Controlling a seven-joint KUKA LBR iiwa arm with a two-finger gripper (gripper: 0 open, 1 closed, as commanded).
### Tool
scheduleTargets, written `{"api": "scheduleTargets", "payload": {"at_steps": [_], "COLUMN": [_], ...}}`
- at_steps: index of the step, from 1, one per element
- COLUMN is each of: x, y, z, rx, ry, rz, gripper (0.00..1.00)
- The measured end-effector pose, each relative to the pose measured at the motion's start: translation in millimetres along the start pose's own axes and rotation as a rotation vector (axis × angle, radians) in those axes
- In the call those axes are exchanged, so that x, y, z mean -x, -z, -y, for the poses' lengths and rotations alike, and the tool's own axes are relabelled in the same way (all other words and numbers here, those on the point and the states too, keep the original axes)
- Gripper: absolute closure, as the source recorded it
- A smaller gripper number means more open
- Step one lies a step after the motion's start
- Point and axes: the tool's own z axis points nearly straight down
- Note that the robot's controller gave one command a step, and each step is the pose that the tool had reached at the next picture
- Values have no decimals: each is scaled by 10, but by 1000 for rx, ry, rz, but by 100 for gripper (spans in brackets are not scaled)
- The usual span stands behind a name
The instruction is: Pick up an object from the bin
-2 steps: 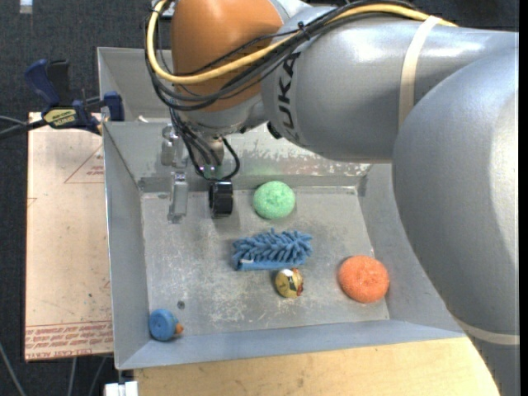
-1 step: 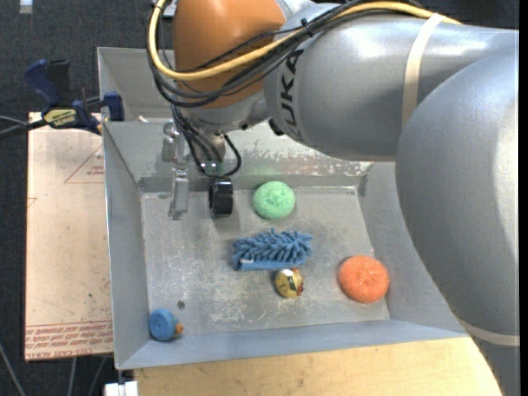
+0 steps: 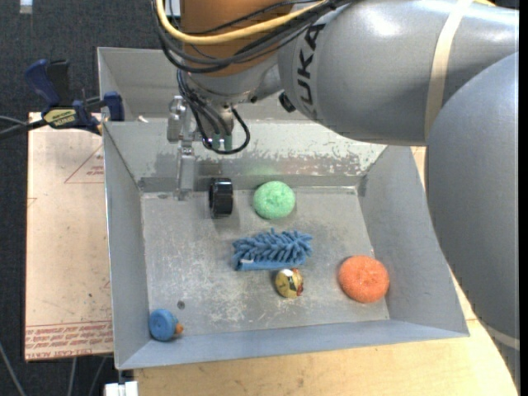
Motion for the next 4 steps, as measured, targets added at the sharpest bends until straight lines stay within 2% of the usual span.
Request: {"api": "scheduleTargets", "payload": {"at_steps": [1,2,3,4], "x": [-217,-250,-381,-415], "y": [566,752,227,-62], "z": [136,377,585,1673], "rx": [0,6,2,4], "ry": [23,-88,-238,128], "rz": [2,16,6,18], "gripper": [0,0,0,100]}}
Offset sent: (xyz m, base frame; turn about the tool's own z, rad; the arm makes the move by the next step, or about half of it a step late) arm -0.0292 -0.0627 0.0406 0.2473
